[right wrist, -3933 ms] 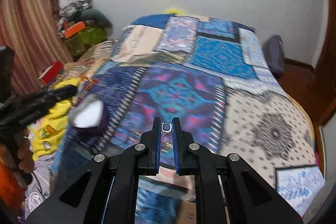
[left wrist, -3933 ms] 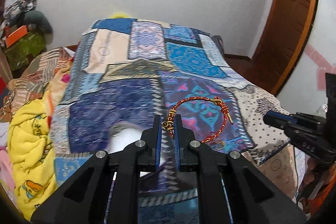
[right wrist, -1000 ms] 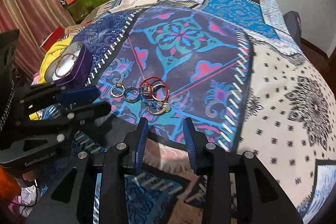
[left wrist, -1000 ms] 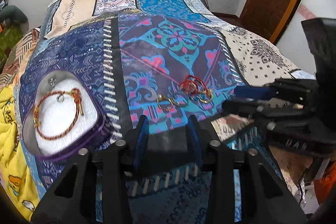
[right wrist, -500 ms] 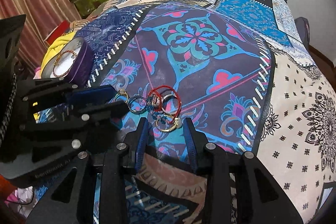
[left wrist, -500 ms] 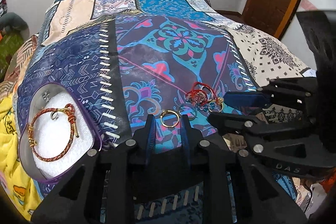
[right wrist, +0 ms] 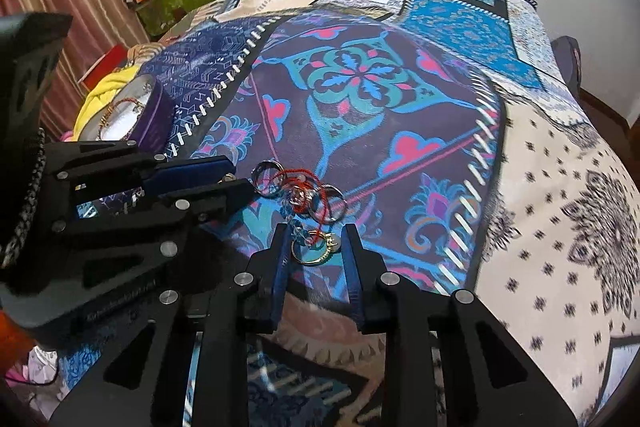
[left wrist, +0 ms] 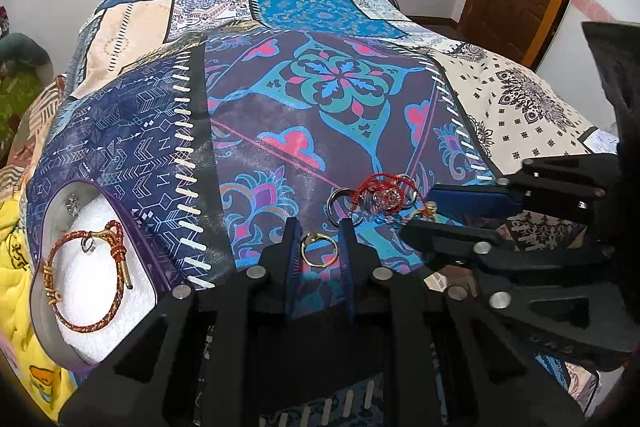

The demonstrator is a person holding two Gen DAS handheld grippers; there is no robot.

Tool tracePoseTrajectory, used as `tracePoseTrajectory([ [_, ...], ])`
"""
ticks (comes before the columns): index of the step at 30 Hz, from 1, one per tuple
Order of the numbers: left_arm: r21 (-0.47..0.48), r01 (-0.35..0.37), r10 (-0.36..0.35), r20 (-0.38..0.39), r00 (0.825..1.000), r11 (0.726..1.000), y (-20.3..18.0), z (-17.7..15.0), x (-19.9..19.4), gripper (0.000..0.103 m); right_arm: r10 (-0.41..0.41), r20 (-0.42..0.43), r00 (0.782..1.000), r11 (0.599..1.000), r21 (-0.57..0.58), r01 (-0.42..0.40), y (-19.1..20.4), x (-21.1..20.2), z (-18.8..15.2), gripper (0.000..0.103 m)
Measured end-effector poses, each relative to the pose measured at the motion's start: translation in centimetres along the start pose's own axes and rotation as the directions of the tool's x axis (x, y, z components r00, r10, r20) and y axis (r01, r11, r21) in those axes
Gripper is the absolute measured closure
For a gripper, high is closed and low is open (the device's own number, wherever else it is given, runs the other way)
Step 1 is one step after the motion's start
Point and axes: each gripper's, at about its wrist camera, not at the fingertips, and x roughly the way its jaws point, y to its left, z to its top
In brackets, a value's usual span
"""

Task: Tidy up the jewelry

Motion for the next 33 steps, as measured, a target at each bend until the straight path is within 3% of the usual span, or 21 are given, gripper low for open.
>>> tracePoseTrajectory([
  [8, -0.023, 0.012, -0.012, 0.020, 1.000, 1.000, -0.2, -0.7, -1.7, 0.085, -0.033, 0.064, 0.997, 0.999, 0.038, 0.031, -1.0, -3.7, -0.2, 0.080],
  [15, -0.031, 0.008, -0.005, 0.091, 0.996, 0.999, -0.7, -0.8, -5.6, 0.085, -0.058, 0.142, 0.988, 0.997, 0.051, 0.051, -0.4, -7.1, 0.4, 0.080],
  [33, -0.106, -0.028, 0.057, 0.280, 0.958, 0.994, 2.8, -2.0, -16.3, 0.085, -0.005, 0.284, 0.959, 1.000, -0.010, 0.008, 5.3, -11.2, 2.8, 0.080],
])
